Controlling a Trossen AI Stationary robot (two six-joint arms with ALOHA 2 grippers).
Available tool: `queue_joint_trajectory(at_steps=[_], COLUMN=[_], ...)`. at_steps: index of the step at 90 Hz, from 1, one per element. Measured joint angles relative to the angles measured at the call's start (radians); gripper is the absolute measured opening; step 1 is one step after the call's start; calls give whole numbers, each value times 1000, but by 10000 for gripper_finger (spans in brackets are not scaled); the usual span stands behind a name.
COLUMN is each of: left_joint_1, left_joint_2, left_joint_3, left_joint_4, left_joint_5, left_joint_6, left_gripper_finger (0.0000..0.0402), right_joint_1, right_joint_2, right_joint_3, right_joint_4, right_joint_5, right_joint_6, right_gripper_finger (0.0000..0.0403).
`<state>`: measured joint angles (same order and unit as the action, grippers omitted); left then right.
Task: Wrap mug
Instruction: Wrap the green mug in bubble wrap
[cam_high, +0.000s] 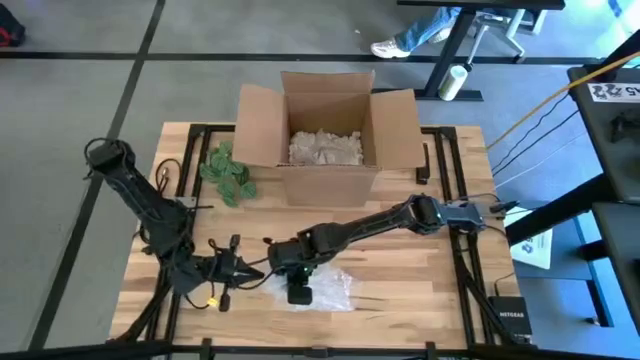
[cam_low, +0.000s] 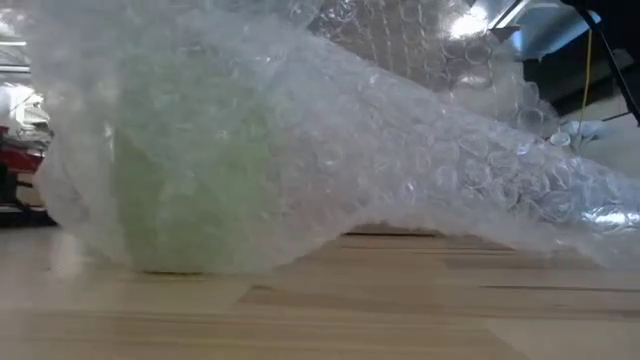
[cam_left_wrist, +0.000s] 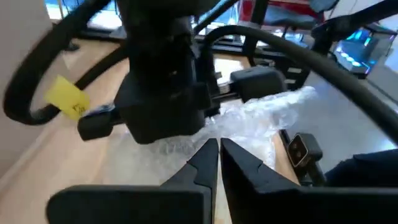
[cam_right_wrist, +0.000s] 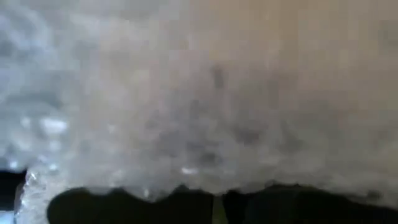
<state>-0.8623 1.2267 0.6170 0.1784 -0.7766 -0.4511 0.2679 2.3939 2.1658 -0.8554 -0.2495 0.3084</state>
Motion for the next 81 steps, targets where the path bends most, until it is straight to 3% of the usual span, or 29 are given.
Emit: queue_joint_trajectory(at_steps=[15, 32, 51, 81], left_joint_1=[60, 112, 177, 210], left_joint_2=[68, 133, 176, 219], left_joint_3=[0, 0, 0, 2], left_joint_4=[31, 178, 183, 182], left_joint_5=[118, 217, 317, 357], left_joint_6=[-37, 41, -7, -58], left_gripper_finger=[0, 0, 0, 0], right_joint_1=[1, 1, 0, 1], right_joint_2=[0, 0, 0, -5], right_joint_3=[0, 0, 0, -2], right_joint_4=[-1, -7, -9, -16], right_joint_5=[14, 11, 5, 59], right_joint_6=[-2, -2, -1, -1], right_gripper_finger=[0, 0, 0, 0])
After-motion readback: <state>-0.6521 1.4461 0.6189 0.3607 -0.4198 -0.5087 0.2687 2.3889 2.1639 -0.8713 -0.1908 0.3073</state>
